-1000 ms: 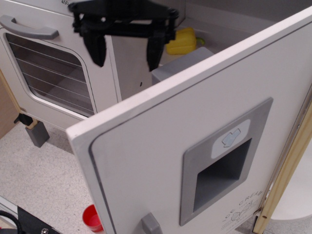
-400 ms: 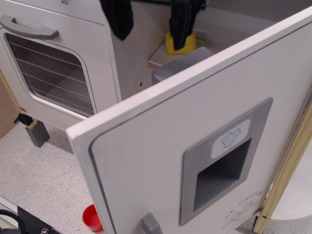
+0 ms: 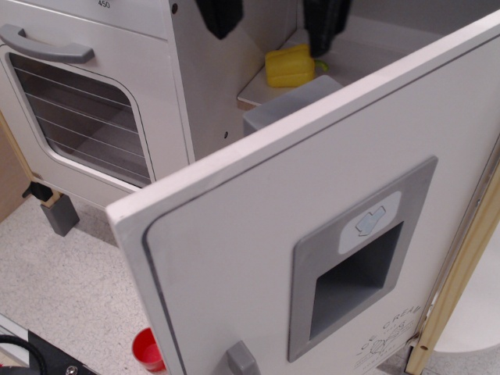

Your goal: Close fridge

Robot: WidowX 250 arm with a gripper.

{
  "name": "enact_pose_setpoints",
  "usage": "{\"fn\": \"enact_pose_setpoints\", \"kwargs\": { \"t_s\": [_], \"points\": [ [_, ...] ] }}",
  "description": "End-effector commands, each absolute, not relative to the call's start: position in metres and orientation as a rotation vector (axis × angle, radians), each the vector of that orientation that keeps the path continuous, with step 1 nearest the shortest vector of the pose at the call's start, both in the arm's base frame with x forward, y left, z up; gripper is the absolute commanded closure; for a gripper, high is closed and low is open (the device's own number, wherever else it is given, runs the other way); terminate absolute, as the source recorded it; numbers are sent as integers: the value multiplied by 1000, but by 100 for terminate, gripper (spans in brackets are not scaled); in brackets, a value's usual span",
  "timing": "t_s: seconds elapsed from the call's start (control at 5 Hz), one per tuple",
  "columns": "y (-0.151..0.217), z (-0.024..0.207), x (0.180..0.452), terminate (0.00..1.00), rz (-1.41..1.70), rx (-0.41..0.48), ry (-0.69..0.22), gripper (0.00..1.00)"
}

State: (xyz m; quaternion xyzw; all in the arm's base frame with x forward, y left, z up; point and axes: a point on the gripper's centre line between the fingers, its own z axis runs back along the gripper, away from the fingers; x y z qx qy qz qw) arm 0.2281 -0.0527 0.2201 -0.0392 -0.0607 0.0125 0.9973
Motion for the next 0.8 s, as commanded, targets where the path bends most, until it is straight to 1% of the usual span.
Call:
{"fn": "enact_pose_setpoints", "kwargs": {
  "t_s": [0.0, 0.2, 0.4, 0.6],
  "points": [
    [-70, 246, 212, 0, -65, -133, -176, 0],
    [-81, 249, 202, 0, -105, -159, -185, 0],
    [-90, 231, 199, 0, -116, -87, -180, 0],
    [-92, 220, 196, 0, -133, -56, -192, 0]
  ]
}}
